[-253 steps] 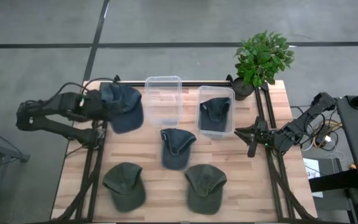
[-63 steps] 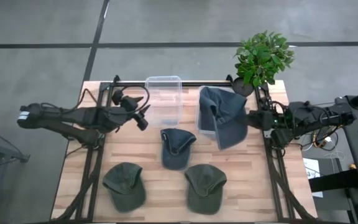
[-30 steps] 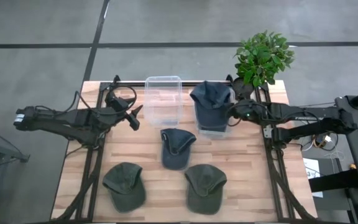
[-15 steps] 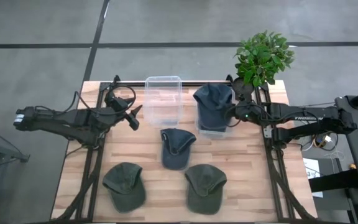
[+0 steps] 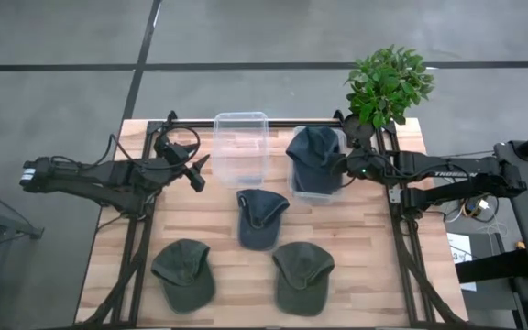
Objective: Pick & Place hat
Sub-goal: Put the left blue cap into the right transparent bin, then put the blue cap into the right transparent bin
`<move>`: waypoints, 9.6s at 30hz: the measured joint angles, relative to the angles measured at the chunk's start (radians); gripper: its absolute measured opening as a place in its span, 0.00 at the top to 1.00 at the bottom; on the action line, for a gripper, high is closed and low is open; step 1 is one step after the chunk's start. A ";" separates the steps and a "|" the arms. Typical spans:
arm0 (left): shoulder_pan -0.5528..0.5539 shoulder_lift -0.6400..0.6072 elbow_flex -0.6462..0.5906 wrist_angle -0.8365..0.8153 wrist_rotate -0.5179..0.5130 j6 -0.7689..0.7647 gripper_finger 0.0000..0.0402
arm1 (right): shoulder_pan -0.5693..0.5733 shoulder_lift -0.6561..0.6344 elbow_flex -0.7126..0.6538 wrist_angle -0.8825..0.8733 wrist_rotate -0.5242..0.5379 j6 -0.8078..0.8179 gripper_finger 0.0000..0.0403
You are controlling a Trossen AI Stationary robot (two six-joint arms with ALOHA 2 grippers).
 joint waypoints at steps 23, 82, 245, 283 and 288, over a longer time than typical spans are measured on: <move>0.000 -0.012 0.000 0.003 0.000 0.010 0.50 | 0.001 0.012 0.194 -0.245 -0.100 -0.035 0.80; -0.287 0.485 0.421 -0.532 0.326 -0.763 0.50 | 0.377 -0.669 -0.174 0.127 -0.082 -0.850 0.83; -0.302 0.644 0.524 0.085 0.548 -0.597 0.99 | 0.376 -0.771 -0.476 0.490 -0.245 -0.801 0.83; -0.095 0.818 0.581 0.388 -0.141 -0.296 0.99 | 0.376 -0.268 -0.448 1.261 -0.140 -0.966 0.85; -0.093 0.818 0.581 0.389 -0.140 -0.285 0.99 | 0.376 -0.199 -0.366 1.252 -0.141 -1.036 0.85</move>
